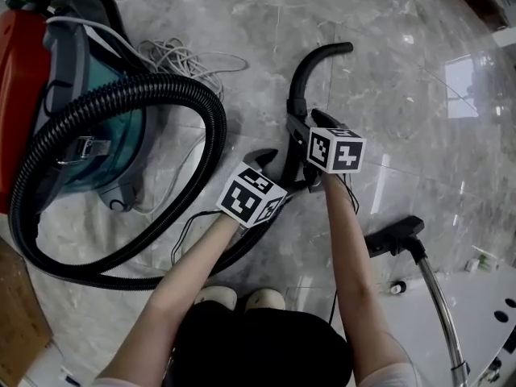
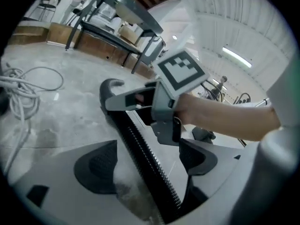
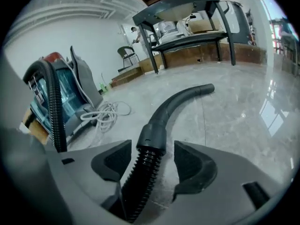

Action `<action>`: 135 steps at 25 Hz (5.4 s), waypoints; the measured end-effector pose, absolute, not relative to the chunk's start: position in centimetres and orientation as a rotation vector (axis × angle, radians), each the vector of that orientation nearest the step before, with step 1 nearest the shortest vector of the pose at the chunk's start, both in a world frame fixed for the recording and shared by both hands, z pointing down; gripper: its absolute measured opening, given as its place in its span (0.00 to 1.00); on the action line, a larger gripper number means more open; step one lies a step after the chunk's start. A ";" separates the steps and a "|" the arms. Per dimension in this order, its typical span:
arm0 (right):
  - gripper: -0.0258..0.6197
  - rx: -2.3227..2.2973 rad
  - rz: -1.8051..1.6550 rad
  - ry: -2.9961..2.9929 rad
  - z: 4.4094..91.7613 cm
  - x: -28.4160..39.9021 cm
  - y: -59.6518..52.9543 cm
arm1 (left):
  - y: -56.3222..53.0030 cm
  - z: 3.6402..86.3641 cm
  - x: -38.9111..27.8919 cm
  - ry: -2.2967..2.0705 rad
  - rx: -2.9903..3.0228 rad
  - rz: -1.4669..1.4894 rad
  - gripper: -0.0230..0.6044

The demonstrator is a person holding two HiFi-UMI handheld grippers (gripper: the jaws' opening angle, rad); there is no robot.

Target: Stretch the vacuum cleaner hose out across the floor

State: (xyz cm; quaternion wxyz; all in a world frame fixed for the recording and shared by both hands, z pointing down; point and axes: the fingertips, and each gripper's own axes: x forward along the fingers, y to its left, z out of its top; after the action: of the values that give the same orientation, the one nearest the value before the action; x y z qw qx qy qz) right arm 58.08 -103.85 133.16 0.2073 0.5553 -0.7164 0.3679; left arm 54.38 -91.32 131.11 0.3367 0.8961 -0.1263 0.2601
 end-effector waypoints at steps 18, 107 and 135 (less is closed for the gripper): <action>0.37 1.686 1.067 -2.082 131.7 58.4 -102.7 | -89.2 131.0 53.8 -0.238 2.272 0.568 0.67; 0.36 1.969 1.038 -2.397 45.5 49.0 -85.6 | -67.8 56.3 46.5 0.196 2.383 0.403 0.30; 0.36 1.997 0.958 -2.476 41.6 43.5 -81.3 | -64.3 53.7 41.6 0.199 2.460 0.338 0.30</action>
State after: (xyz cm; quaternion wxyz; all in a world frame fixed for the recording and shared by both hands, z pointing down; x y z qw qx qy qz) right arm 43.46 -81.26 41.55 -0.0899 0.5987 -0.7423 0.2872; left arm 41.58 -64.31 53.66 0.3194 0.9358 0.0756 0.1285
